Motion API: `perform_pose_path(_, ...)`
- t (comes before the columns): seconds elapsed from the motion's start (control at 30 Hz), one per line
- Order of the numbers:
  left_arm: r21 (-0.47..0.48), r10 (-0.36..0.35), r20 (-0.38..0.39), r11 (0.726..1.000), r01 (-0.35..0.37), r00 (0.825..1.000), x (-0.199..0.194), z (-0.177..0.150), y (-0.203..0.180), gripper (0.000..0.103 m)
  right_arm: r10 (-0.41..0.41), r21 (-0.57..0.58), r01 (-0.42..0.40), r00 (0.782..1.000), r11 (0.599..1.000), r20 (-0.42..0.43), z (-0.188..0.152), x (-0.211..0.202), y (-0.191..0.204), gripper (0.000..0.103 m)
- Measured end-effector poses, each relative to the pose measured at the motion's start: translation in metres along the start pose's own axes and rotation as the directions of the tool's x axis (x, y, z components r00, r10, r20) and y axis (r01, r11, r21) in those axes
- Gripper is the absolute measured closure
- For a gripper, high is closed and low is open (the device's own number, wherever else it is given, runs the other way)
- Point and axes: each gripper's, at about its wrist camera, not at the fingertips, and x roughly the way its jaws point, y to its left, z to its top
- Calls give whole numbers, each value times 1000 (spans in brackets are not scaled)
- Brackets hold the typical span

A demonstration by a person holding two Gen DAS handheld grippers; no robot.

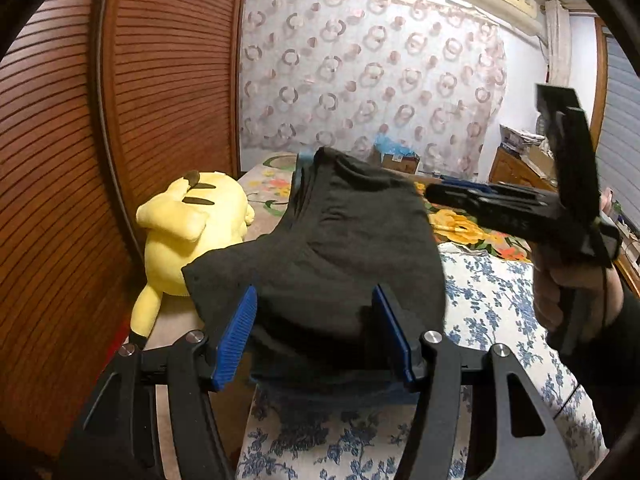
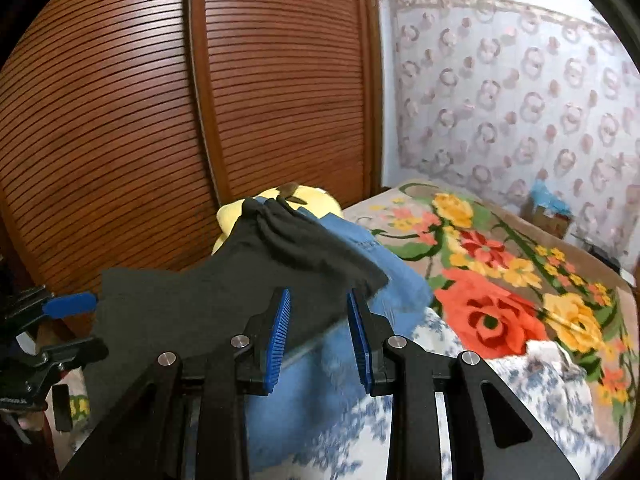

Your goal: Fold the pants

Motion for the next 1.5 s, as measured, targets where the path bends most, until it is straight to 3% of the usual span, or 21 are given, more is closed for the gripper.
perform_pose_path(0.4, 63, -50, 37, 997, 47, 998, -46, -18, -29, 37, -69, 52, 67, 997, 996, 38, -49, -107, 47, 66)
perform_pose_path(0.43, 69, -53, 36, 996, 50, 998, -48, -20, -32, 33, -75, 53, 73, 996, 996, 39, -52, -113, 50, 66)
perform_pose_path(0.47, 72, -60, 41, 996, 57, 997, -52, -22, -35, 21, -80, 54, 78, 996, 995, 39, -55, -119, 53, 66)
perform_pose_path(0.57, 85, -75, 47, 994, 71, 996, -58, -26, -42, 21, -96, 64, 93, 994, 994, 47, -67, -139, 61, 66)
perform_pose_path(0.73, 114, -104, 40, 989, 99, 994, -66, -34, -56, 9, -115, 85, 110, 992, 990, 55, -80, -160, 68, 65)
perform_pose_path(1.13, 151, -154, 24, 977, 149, 988, -76, -54, -89, 9, -183, 149, 174, 982, 973, 46, -112, -200, 79, 54)
perform_pose_path(1.5, 192, -201, 6, 961, 196, 980, -86, -71, -131, 9, -297, 210, 285, 955, 935, 26, -145, -259, 108, 52)
